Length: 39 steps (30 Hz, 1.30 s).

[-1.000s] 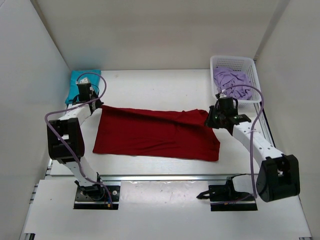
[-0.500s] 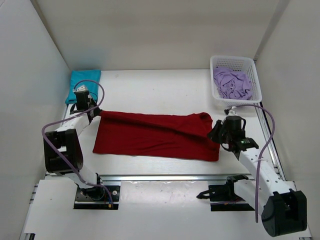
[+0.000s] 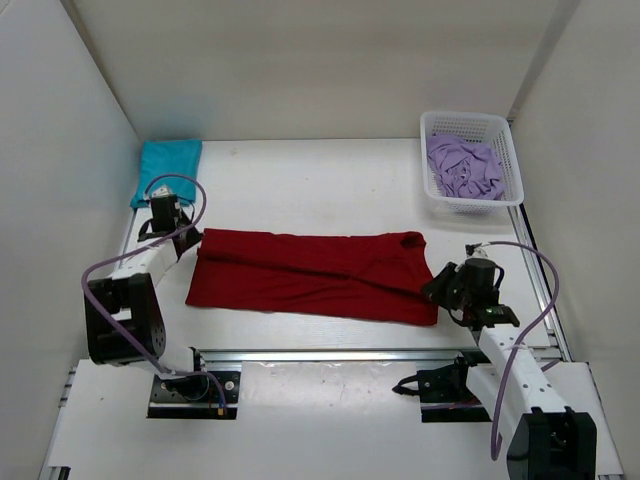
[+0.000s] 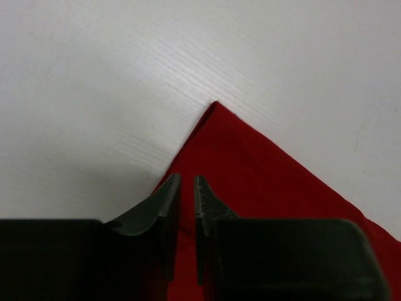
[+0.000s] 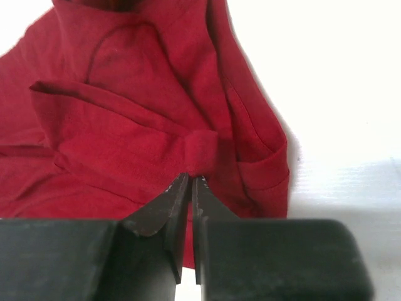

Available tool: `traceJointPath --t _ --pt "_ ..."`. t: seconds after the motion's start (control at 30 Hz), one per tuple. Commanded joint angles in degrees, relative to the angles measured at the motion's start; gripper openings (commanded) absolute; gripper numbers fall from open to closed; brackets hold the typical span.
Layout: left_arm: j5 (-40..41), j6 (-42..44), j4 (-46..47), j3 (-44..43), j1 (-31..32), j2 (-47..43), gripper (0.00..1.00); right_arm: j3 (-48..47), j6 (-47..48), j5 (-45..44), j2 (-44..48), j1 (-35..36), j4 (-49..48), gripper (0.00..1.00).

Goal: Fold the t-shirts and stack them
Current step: Fold the other side of the tshirt into a rectangle

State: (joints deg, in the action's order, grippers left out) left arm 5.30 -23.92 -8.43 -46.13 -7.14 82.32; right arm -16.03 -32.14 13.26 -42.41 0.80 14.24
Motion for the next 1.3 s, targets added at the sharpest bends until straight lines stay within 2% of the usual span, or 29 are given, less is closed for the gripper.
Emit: traceJointPath --t 0.0,0.07,0.17,0.3,0.47,0.53,0.57,0.63,0.73,0.83,0.93,1.07,1.17,1.23,1.27 --pt "-1.42 -1.65 -2.92 -1.68 -2.52 2.93 0.27 0.65 -0.47 0.54 -0.39 0.87 -3.61 0.07" --pt "-3.01 -4.02 -1.51 -0.37 -5.06 1.01 0.44 0.57 -0.12 -0.07 1.18 0.70 -2.91 0.15" --pt "-1.62 -7.00 1.91 2.18 -6.57 -4.52 0.55 -0.83 0.59 -0.95 3.90 -0.09 -1.85 0.23" --pt "-0.38 -8.59 6.74 4.73 -3.59 -11.03 0.54 -4.35 0.41 -5.51 6.55 4.02 -2.20 0.36" --pt "-3.45 -10.44 10.18 4.65 1.50 -13.86 0.50 -10.06 1.73 -10.88 2.53 12.02 -2.64 0.40" --pt "-4.16 -10.53 10.97 5.17 4.14 -14.39 0.48 -12.09 3.57 -11.06 -0.89 15.54 -4.13 0.30" --pt "-4.85 -10.44 11.32 5.08 6.32 -14.56 0.47 -12.44 3.92 -9.23 -4.40 17.55 -5.44 0.17" --pt "-4.25 -9.83 11.68 5.52 10.81 -15.00 0.44 -16.03 5.32 -7.37 -10.37 19.50 -6.06 0.00" --pt "-3.20 -9.65 13.61 7.80 21.42 -15.35 0.42 -21.39 7.87 -6.58 -20.12 23.27 -6.50 0.00" --pt "-2.66 -11.49 17.90 12.11 29.70 -15.27 0.41 -25.61 9.90 -5.62 -27.00 24.52 -7.12 0.16" --pt "-5.11 -12.73 20.29 15.01 34.54 -13.08 0.38 -28.34 10.78 -5.70 -32.46 25.30 -6.86 0.34" --pt "-6.44 -12.82 21.52 16.68 37.54 -11.49 0.37 -30.02 11.22 -7.19 -36.33 26.71 -6.15 0.45" --pt "-6.09 -13.25 23.62 18.44 39.21 -11.84 0.37 -30.90 12.10 -9.12 -38.09 26.71 -5.63 0.46" --pt "-6.88 -13.51 24.07 19.06 39.31 -11.57 0.37 -31.95 12.37 -9.30 -40.28 26.54 -5.02 0.43" --pt "-6.80 -13.52 24.42 19.15 39.39 -11.57 0.36 -32.91 12.63 -10.00 -40.12 26.71 -4.32 0.39"
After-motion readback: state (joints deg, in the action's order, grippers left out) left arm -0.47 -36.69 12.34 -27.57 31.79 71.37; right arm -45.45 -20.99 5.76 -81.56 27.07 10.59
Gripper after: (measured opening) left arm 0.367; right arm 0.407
